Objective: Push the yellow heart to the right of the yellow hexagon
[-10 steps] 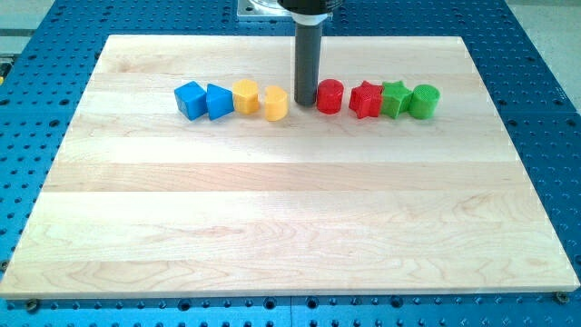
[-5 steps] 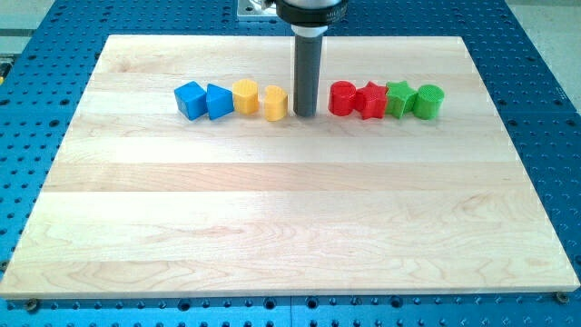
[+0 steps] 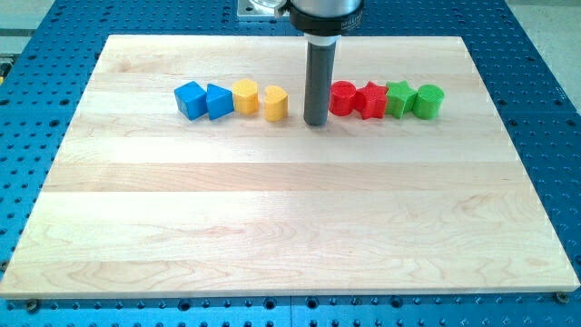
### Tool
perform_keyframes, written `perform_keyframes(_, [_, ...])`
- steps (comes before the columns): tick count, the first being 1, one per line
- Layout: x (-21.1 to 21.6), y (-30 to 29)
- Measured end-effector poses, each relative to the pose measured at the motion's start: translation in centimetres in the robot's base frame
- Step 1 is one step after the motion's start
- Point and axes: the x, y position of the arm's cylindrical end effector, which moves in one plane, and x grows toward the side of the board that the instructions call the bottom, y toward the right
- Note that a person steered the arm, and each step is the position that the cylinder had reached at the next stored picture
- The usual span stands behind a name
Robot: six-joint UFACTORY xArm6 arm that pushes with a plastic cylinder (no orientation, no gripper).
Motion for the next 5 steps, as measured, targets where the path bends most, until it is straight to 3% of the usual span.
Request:
perform_keyframes(1, [-0.3, -3.2])
perform_keyframes(5, [-2.1, -3.7])
